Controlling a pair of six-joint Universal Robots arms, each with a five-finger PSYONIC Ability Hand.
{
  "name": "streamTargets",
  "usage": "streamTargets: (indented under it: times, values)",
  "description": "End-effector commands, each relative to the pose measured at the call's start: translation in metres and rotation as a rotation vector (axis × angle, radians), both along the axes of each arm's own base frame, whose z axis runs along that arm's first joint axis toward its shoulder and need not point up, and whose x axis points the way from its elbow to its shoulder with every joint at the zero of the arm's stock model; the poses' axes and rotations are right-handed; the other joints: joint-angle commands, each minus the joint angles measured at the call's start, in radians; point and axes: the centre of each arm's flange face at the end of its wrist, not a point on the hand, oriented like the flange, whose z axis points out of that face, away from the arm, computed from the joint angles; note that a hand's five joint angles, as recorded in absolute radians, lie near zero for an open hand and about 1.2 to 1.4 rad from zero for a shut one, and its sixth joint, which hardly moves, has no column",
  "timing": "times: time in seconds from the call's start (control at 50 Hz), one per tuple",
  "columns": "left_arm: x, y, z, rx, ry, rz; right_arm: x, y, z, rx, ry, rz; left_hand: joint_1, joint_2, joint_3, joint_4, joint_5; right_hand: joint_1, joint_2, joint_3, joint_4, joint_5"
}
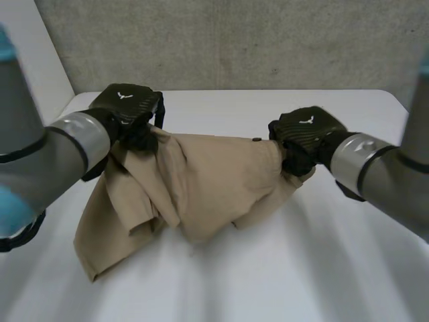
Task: Fold the shorts.
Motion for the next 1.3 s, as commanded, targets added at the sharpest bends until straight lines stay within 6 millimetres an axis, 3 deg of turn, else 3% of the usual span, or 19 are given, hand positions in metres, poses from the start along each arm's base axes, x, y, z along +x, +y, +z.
streamTargets:
  times: [0.02,0.08,0.1,0.12,0.14,0.18,0.26,0.28,0.44,0.48,0.6,0.7,0.82,0.96,1.04,1.12,1.2,1.28,1.3]
  values:
    - [-0.023,-0.065,-0.083,-0.039,-0.186,0.05,0.035,-0.031,-0.052,0.066,-0.143,-0.056,0.286,0.194,0.209,0.197,0.305,0.409,0.218,0.228,0.205,0.254]
    - [-0.03,-0.087,-0.097,-0.111,-0.247,0.076,0.039,-0.044,-0.065,0.051,-0.151,-0.103,0.286,0.194,0.209,0.197,0.305,0.409,0.218,0.228,0.205,0.254]
    - [-0.032,-0.091,-0.099,-0.132,-0.254,0.084,0.039,-0.053,-0.071,0.036,-0.149,-0.149,0.188,0.096,0.111,0.099,0.206,0.409,0.218,0.228,0.205,0.254]
    - [-0.034,-0.094,-0.099,-0.154,-0.258,0.092,0.039,-0.056,-0.074,0.028,-0.146,-0.169,0.016,-0.077,-0.062,-0.073,0.034,0.409,0.218,0.228,0.205,0.254]
    - [-0.039,-0.096,-0.102,-0.175,-0.266,0.102,0.039,-0.059,-0.076,0.016,-0.137,-0.189,-0.454,-0.546,-0.531,-0.543,-0.436,0.409,0.218,0.228,0.205,0.254]
    - [-0.043,-0.09,-0.104,-0.175,-0.27,0.103,0.041,-0.063,-0.082,0.0,-0.12,-0.226,-0.743,-0.835,-0.82,-0.832,-0.725,0.409,0.218,0.228,0.205,0.254]
    - [-0.056,-0.057,-0.08,-0.195,-0.25,0.055,0.045,-0.064,-0.092,0.006,-0.102,-0.227,-0.755,-0.847,-0.832,-0.844,-0.737,0.409,0.218,0.228,0.205,0.254]
    - [-0.055,-0.04,-0.065,-0.201,-0.235,0.044,0.045,-0.064,-0.093,0.008,-0.1,-0.227,-0.767,-0.859,-0.844,-0.856,-0.749,0.409,0.218,0.228,0.205,0.254]
    - [-0.023,0.024,-0.018,-0.153,-0.034,0.109,0.041,-0.057,-0.096,0.029,-0.084,-0.225,-0.761,-0.853,-0.838,-0.85,-0.743,0.409,0.218,0.228,0.205,0.254]
    - [-0.016,0.034,-0.015,-0.12,0.017,0.136,0.039,-0.053,-0.092,0.029,-0.081,-0.222,-0.761,-0.853,-0.838,-0.85,-0.743,0.409,0.218,0.228,0.205,0.254]
    - [0.003,0.064,-0.037,0.063,0.164,0.205,0.033,-0.044,-0.083,0.027,-0.084,-0.223,-0.747,-0.839,-0.824,-0.836,-0.729,0.409,0.218,0.228,0.205,0.254]
    - [-0.001,0.083,-0.057,0.164,0.198,0.186,0.029,-0.036,-0.078,0.03,-0.085,-0.222,-0.744,-0.836,-0.821,-0.833,-0.726,0.409,0.218,0.228,0.205,0.254]
    - [-0.01,0.079,-0.089,0.228,0.15,0.198,0.024,-0.03,-0.078,0.049,-0.087,-0.209,-0.712,-0.804,-0.789,-0.8,-0.693,0.409,0.218,0.228,0.205,0.254]
    - [-0.022,0.052,-0.117,0.234,0.135,0.251,0.021,-0.023,-0.079,0.068,-0.082,-0.201,-0.574,-0.666,-0.651,-0.663,-0.556,0.409,0.218,0.228,0.205,0.254]
    - [-0.029,0.04,-0.126,0.234,0.133,0.262,0.019,-0.02,-0.079,0.073,-0.077,-0.2,-0.386,-0.478,-0.463,-0.475,-0.368,0.409,0.218,0.228,0.205,0.254]
    - [-0.034,0.034,-0.127,0.227,0.141,0.26,0.018,-0.019,-0.08,0.069,-0.066,-0.197,0.2,0.108,0.123,0.111,0.218,0.409,0.218,0.228,0.205,0.254]
    - [-0.034,0.032,-0.114,0.2,0.16,0.257,0.018,-0.02,-0.063,0.023,-0.075,-0.183,0.286,0.194,0.209,0.197,0.305,0.409,0.218,0.228,0.205,0.254]
    - [-0.029,0.034,-0.05,0.081,0.252,0.227,0.016,-0.015,-0.029,-0.108,-0.022,-0.145,0.286,0.194,0.209,0.197,0.305,0.409,0.218,0.228,0.205,0.254]
    - [-0.022,0.036,-0.023,0.03,0.274,0.223,0.015,-0.013,-0.021,-0.144,-0.005,-0.136,0.286,0.194,0.209,0.197,0.305,0.409,0.218,0.228,0.205,0.254]
